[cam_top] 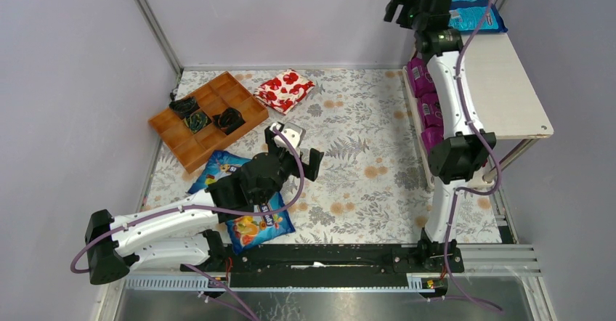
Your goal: Place and organize the candy bags onto the shelf
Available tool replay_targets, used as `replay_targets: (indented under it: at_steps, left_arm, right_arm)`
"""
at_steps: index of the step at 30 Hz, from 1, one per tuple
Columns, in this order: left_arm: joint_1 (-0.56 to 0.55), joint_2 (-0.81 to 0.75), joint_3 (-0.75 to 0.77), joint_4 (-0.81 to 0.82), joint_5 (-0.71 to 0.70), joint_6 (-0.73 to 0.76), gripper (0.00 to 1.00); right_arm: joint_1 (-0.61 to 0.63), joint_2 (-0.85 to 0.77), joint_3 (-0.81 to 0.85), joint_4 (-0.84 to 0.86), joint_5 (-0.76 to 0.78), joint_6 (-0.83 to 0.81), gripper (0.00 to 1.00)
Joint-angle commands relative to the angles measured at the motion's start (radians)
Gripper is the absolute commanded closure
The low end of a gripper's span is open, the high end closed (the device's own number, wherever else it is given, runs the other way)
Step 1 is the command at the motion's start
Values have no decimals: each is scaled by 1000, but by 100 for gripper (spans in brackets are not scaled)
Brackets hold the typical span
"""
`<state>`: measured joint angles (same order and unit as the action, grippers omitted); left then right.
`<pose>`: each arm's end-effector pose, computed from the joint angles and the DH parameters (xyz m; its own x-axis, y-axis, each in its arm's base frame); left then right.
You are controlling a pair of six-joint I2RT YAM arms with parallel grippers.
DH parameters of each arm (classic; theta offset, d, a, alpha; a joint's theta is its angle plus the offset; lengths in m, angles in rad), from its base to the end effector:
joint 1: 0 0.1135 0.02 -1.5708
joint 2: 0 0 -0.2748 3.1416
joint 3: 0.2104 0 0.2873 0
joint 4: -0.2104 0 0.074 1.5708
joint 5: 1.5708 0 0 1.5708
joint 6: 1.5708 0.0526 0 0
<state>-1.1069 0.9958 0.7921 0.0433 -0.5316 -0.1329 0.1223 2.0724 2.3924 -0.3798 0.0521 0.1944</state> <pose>0.1472 -0.2346 0.3270 -0.1433 0.0312 -0.9892 0.5327 0.8448 -0.0506 0.5227 0.0615 0.4922 -0.0718 0.1855 -0.9800 -0.0574 0.9801 0.1898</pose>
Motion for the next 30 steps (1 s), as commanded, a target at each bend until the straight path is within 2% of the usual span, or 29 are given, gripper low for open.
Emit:
replay_targets:
  at_steps: [1,4,8,13,18,21,25,30]
  left_arm:
    - [5,-23,52,15,-11,-11,1]
    - [5,-42,51,11,-33,-7,1]
    - [4,-87,54,-25,-71,-57,1]
    - [5,-238,80,-183,-43,-206,1]
    - [5,-326,139,-380,-24,-257,1]
    - [5,-360,151,-443,-29,-267,1]
    - [5,-367,188,-498,-1,-285,1]
    - [5,-335,231,-504,32,-282,1]
  right_arm:
    - [135,-133,-108,-56,10,5,11]
    - [227,-218,-271,-93,10,36,10]
    - [375,-354,-608,-71,7,84,9]
    - [462,-496,-1054,165,-224,273,9]
    - [601,-479,-1305,465,-363,395,9]
    - [670,-411,-1401,667,-454,479,9]
    - [754,-291,-1411,800,-509,539,10]
    - [772,-141,-1443,1010,-582,642,12]
